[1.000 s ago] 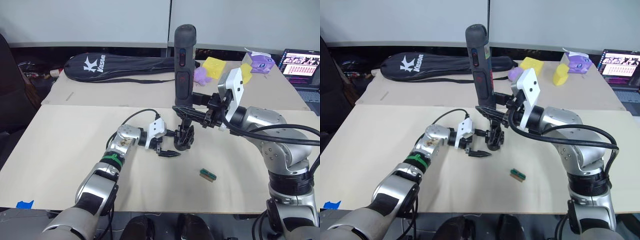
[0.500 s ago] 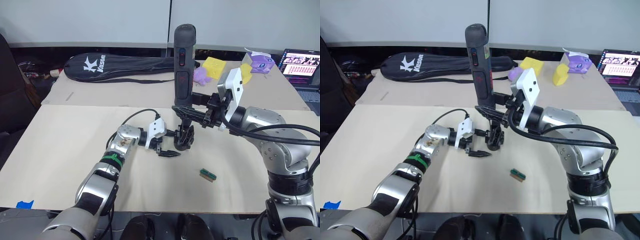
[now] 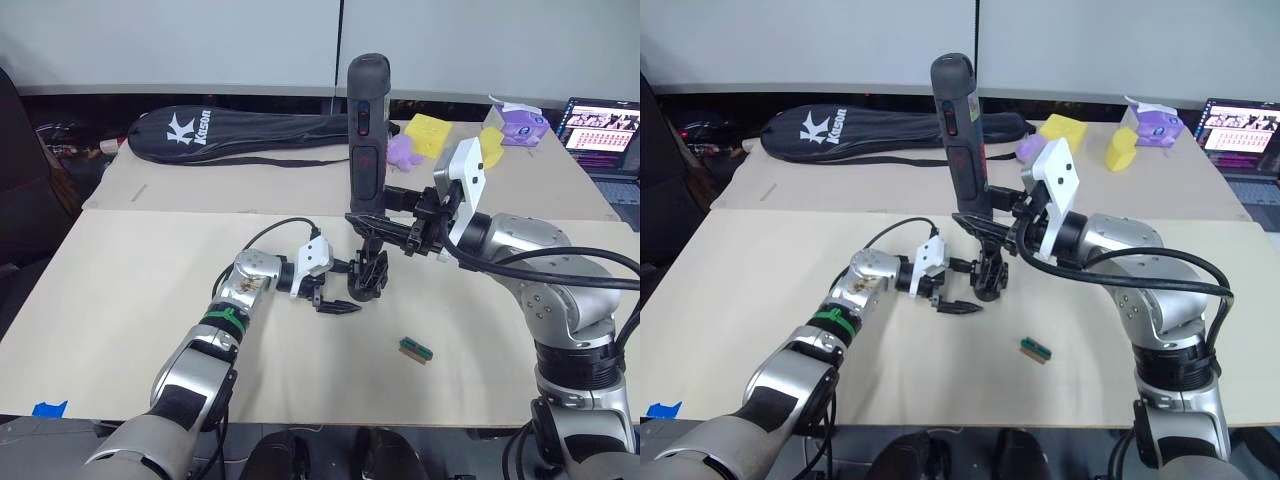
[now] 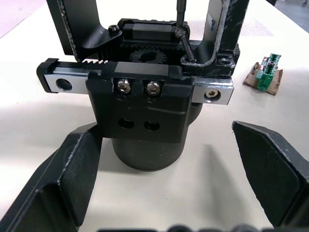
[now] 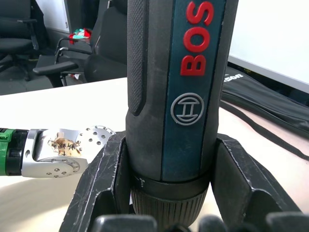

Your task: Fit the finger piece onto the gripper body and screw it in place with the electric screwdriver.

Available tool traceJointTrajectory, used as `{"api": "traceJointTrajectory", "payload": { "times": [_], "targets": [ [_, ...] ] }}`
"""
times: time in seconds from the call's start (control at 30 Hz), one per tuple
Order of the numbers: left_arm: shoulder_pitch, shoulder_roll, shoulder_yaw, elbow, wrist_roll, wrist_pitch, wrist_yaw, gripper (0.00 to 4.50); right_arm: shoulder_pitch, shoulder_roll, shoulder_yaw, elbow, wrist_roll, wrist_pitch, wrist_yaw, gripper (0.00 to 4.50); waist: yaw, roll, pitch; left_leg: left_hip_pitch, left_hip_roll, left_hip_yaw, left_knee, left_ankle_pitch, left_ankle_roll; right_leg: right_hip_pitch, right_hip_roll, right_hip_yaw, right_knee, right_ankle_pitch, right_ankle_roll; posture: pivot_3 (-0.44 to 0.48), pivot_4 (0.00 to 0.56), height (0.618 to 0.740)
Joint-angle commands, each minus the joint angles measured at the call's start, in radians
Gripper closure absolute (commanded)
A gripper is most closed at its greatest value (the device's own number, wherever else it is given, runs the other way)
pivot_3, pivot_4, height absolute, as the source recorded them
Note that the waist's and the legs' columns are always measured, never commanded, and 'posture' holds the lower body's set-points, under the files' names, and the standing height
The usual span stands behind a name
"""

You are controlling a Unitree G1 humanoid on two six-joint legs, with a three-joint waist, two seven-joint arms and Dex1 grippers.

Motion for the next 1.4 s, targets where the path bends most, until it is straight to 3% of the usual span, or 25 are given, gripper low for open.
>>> {"api": "traceJointTrajectory", "payload": {
  "times": [0.03, 1.4],
  "targets": [
    [-0.022, -0.007, 0.012, -0.008, 0.002, -0.016, 0.004, 0.0, -0.03, -0.002, -0.029, -0.024, 0.001, -0.053, 0.01, 2.58, 0.0, 0.0, 0.0, 0.0, 0.0, 0.0, 0.0, 0.0, 0.0, 0.0, 0.0, 0.0, 0.0, 0.0, 0.0, 0.0, 0.15, 0.74],
    [-0.016, -0.004, 0.012, -0.008, 0.003, -0.023, 0.008, 0.0, -0.037, 0.02, -0.029, -0.067, 0.041, -0.022, -0.03, 2.58, -0.002, 0.0, 0.0, 0.0, 0.0, 0.0, 0.0, 0.0, 0.0, 0.0, 0.0, 0.0, 0.0, 0.0, 0.0, 0.0, 0.15, 0.74]
  ]
}}
